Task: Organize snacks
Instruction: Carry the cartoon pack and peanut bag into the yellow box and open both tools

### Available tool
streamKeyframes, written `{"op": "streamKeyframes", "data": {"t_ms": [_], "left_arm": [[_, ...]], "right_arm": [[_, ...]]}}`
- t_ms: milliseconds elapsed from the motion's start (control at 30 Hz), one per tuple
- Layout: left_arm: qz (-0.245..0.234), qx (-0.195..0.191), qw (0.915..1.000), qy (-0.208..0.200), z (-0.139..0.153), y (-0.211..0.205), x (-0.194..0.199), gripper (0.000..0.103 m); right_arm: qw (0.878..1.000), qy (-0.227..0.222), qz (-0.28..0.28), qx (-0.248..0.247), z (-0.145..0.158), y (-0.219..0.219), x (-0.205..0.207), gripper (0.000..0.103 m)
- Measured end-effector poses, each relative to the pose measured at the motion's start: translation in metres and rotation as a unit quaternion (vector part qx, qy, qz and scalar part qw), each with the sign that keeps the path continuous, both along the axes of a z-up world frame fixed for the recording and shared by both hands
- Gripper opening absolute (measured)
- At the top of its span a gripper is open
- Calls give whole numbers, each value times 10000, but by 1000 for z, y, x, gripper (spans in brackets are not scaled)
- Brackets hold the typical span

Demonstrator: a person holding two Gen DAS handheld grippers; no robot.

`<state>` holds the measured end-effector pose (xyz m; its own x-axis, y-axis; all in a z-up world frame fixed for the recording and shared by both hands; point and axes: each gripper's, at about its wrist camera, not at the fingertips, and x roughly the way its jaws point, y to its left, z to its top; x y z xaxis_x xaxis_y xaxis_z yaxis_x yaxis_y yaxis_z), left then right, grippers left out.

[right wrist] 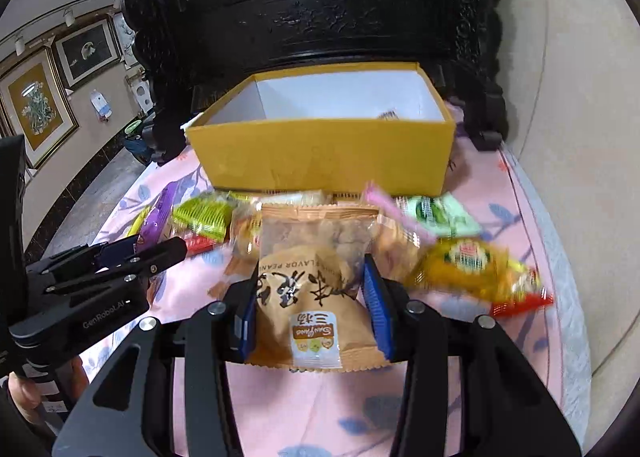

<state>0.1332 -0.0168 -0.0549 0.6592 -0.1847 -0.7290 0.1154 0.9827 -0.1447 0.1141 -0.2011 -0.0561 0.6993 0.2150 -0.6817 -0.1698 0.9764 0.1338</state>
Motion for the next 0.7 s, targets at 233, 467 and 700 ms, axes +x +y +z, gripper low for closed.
{"op": "streamKeyframes", "data": {"t_ms": [233, 467, 700], "left_arm": [[-20, -94, 9999, -75, 45, -8, 85, 42], [105, 126, 9998, 107, 58, -23, 177, 42], [116, 197, 9996, 186, 52, -28, 214, 42]], "right_arm": [[9997, 163, -184, 55, 26, -9, 91, 46], [9986, 369, -328, 165, 40, -10, 174, 46], [9983, 471, -313, 132, 34, -10, 206, 46]]}}
